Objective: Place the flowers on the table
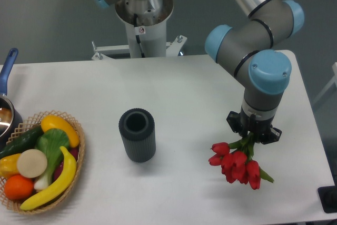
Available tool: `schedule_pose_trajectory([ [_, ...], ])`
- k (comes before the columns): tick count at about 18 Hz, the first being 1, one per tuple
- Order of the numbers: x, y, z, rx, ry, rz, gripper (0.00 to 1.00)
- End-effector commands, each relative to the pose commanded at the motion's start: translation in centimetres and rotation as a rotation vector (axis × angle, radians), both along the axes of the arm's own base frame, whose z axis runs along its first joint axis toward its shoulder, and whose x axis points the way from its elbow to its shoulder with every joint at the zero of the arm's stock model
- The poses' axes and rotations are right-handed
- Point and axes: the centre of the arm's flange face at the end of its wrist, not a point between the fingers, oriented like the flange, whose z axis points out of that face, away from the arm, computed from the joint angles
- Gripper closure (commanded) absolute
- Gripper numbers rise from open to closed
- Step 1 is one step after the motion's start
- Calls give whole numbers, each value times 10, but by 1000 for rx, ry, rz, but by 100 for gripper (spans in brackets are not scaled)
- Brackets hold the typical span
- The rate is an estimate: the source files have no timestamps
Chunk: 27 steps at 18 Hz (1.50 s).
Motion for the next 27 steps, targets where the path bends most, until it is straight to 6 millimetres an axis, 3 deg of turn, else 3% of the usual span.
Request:
schedule_pose_trajectory([
  [7,1,0,-6,-1,-10,-1,100],
  [13,5,5,-45,-23,-50,-10,99],
  [17,9,9,-57,-33,-69,-17,96],
  [19,11,9,-66,-37,-79,-19,89],
  [23,19,13,-89,-39,-82,-28,88],
  [27,26,10,-107,-28,-66,-31,81],
])
